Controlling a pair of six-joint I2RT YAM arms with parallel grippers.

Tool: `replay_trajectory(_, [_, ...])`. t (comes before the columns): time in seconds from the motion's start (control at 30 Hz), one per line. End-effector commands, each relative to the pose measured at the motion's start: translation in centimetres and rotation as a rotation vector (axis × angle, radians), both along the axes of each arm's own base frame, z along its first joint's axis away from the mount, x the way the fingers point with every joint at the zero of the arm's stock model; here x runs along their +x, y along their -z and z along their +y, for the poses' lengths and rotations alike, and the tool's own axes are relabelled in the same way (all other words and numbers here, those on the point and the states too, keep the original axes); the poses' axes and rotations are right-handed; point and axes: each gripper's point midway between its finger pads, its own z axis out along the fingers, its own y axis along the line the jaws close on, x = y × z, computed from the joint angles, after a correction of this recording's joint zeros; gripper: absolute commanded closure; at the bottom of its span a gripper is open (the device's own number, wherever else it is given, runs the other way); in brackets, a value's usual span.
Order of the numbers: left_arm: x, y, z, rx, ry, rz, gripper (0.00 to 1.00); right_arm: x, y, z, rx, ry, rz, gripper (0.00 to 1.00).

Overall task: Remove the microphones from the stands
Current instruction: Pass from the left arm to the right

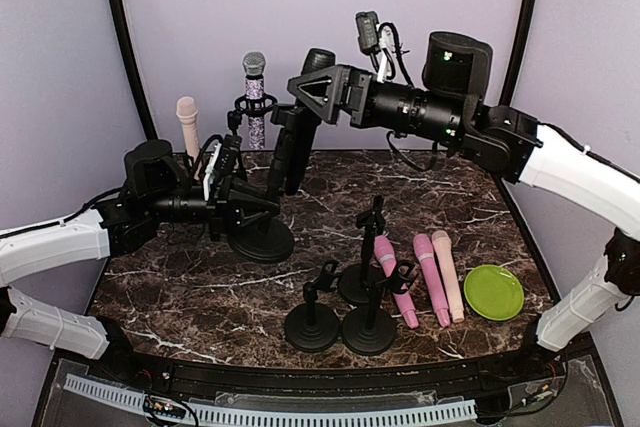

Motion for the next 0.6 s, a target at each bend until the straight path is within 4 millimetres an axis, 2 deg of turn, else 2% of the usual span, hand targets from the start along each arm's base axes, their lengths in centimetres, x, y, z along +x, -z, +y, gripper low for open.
replay_trajectory(0.0, [-0.7,-3.2,-0.1,-0.082,0.037,-0.086,1.00,0.8,-1.8,-0.6,0.025,0.028,-0.055,0.03])
replay_trajectory(0.13, [-0.7,-3.1,-0.1,-0.080,0.041,-0.083,1.00,1.8,-1.5,-1.2,0.028,0.029,-0.047,0.03])
replay_trajectory(0.33, [-0.7,-3.1,-0.2,-0.079,0.043,-0.082,1.00,-0.1,-2.2,-0.6,0.046,-0.098,-0.115,0.07])
replay_trajectory(0.5, [-0.8,-2.8,-0.3,-0.074,0.059,-0.073,1.00,1.9,-0.4,-0.5,-0.024,-0.053,-0.099,0.05])
replay_trajectory(0.57, [-0.8,-2.7,-0.4,-0.070,0.062,-0.068,1.00,2.0,-0.3,-0.3,-0.016,-0.080,-0.099,0.04])
